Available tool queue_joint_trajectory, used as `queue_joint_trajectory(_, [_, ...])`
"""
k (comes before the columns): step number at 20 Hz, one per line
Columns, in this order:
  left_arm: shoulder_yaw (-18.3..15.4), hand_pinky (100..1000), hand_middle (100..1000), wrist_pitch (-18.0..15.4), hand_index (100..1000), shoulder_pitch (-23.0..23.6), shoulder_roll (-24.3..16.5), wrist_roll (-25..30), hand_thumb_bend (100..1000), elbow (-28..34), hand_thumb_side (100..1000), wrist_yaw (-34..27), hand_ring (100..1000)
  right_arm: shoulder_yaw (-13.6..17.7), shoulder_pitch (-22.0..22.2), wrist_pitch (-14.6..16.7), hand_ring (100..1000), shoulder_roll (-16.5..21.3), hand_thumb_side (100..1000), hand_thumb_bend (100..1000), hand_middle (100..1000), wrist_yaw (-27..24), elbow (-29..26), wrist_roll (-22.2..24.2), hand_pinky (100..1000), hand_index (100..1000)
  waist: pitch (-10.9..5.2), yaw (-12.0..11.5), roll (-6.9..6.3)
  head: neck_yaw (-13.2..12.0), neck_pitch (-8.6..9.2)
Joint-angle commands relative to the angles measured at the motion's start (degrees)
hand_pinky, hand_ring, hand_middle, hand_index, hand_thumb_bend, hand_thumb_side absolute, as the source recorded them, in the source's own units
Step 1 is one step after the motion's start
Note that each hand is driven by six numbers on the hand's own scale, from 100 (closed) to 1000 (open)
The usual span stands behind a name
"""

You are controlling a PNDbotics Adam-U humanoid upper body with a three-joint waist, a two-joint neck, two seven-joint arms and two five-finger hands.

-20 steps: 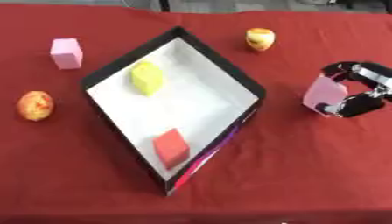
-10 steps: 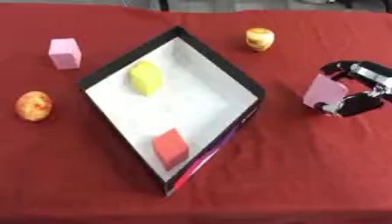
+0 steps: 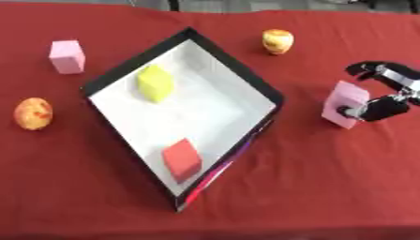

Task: Pick up objects on the table and place them in the box.

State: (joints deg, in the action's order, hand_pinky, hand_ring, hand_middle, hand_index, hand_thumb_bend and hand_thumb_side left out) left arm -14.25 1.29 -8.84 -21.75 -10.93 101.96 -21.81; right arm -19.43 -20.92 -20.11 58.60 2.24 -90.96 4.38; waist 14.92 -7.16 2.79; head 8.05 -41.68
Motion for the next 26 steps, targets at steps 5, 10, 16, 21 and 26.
queue_joint_trajectory(5, [-0.18,725,804,0.12,831,-0.61,-0.92,0.29,240,0.62,865,0.16,768,1.13,-0.93,0.96,920,1.14,100,454,877,2.49,1.77,2.17,994,911,-0.64,0.00,-0.11,-0.01,0.71])
queue_joint_trajectory(10, [-0.16,725,804,0.17,831,-0.67,-0.89,0.33,240,0.55,866,0.15,768,0.61,-0.91,1.39,905,0.87,108,450,861,1.44,2.88,3.79,986,904,-0.53,-0.04,-0.11,0.03,0.66])
queue_joint_trajectory(16, [-0.13,726,804,0.21,831,-0.71,-0.85,0.45,239,0.48,866,0.23,768,0.08,-1.20,1.96,854,0.70,102,434,816,0.30,3.41,5.53,967,879,-0.47,-0.15,-0.11,0.02,0.75])
queue_joint_trajectory(21, [-0.08,727,804,0.28,831,-0.68,-0.79,0.56,239,0.44,868,0.28,768,0.00,-1.54,1.51,769,0.43,100,399,751,-0.48,4.09,5.30,919,809,-0.46,-0.21,-0.06,-0.10,0.84])
queue_joint_trajectory(26, [-0.12,727,804,0.29,831,-0.56,-0.80,0.59,239,0.42,868,0.33,768,0.52,-2.00,-0.43,693,0.07,100,348,677,-2.53,4.56,1.92,886,738,-0.51,-0.21,-0.08,-0.15,0.79])
